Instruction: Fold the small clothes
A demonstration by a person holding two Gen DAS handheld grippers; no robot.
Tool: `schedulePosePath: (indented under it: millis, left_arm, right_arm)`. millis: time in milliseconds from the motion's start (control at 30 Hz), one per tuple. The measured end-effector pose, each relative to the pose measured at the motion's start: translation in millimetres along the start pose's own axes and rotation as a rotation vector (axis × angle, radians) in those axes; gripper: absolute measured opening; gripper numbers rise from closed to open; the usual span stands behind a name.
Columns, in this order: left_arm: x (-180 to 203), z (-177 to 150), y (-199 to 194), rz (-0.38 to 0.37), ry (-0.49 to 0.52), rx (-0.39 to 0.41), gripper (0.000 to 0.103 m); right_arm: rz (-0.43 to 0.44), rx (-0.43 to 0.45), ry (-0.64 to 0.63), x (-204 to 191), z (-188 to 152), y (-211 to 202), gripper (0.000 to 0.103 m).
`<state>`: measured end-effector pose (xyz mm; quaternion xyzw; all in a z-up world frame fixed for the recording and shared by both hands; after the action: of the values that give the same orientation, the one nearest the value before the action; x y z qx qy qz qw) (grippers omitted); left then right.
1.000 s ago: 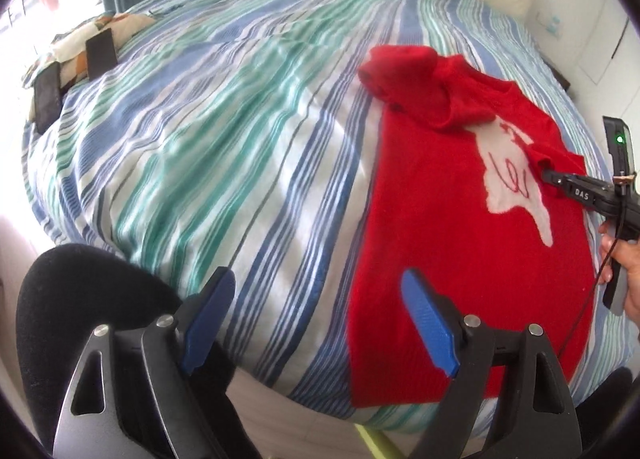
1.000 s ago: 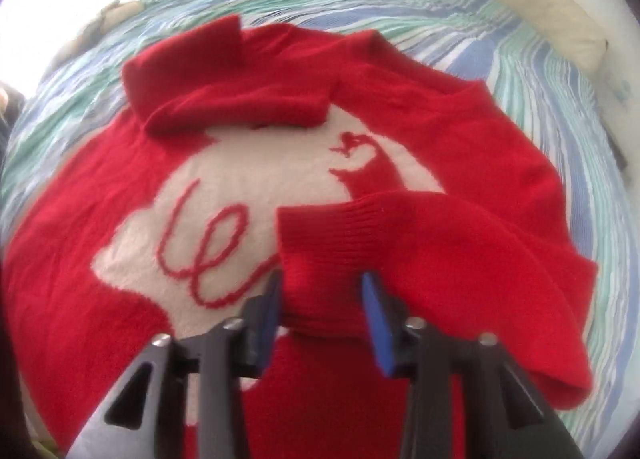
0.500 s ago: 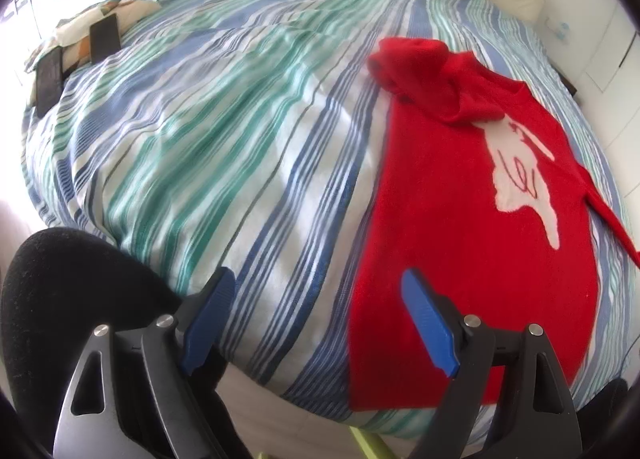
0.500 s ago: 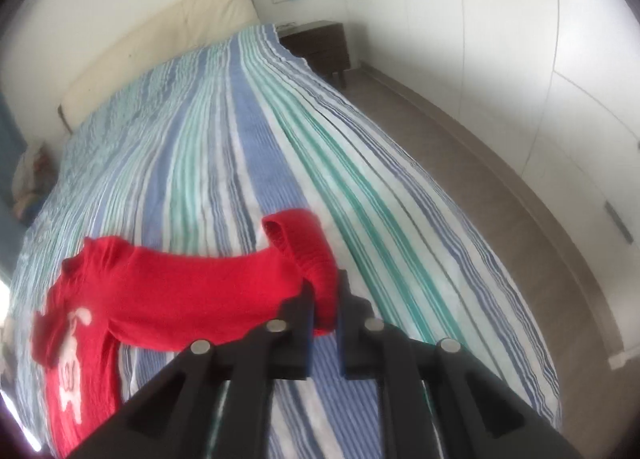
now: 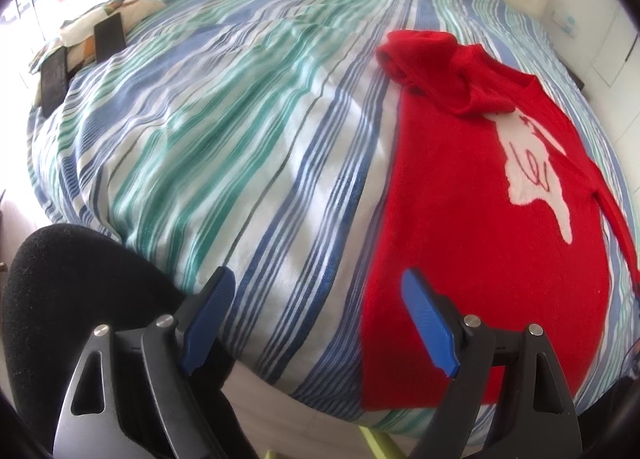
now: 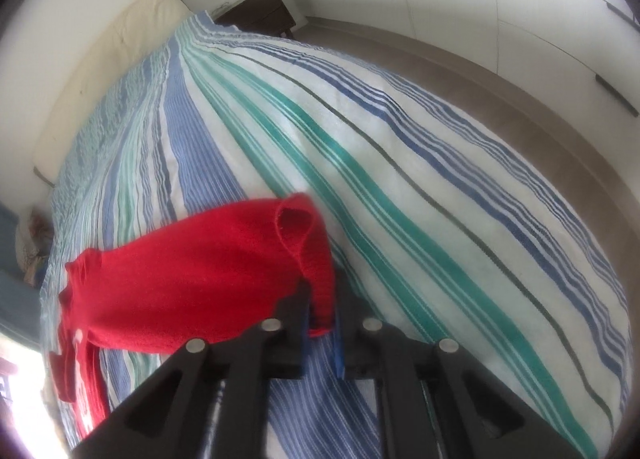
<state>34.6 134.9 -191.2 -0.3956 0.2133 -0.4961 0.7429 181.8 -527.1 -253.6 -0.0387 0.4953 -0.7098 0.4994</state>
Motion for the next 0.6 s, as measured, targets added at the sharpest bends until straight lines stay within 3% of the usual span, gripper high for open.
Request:
schedulePosePath:
  millis: [100, 233, 367, 500, 600]
  left_arm:
    - [2, 0, -1, -0.001, 0.01, 0.003, 0.087]
    - [5, -1, 2, 0.002, 0.022, -0.009, 0.087]
    - [7, -1, -2, 0.012, 0.043, -0.015, 0.087]
    - [16, 16, -27, -0.02, 0.095, 0.03, 0.087]
    - [34, 52, -46, -0.109, 0.157, 0.076, 0.087]
  right_arm:
    - [0.025, -0.005, 0.054, 8, 2, -6, 0.012]
    - [-0.046, 0.024, 0.062, 16, 5, -21, 0.017]
    - [-0.131, 0.065, -0.019, 11, 5, -44, 0.025]
    - [-0.061, 0.115, -0.14, -26, -15, -79, 0.038]
    - [0.042, 0.113, -0.281, -75, -49, -101, 0.046]
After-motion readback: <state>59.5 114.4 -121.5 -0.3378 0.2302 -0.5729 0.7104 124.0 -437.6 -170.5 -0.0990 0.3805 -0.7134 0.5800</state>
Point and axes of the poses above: each gripper's, at about its wrist camera, not at the fingertips, and y roughly the way its jaws point, x to its right, z to its top, the point moved 6 cm from there along y, roughly the way its jaws point, and after that the axes turned 9 degrees about x, right-handed, at the moved point
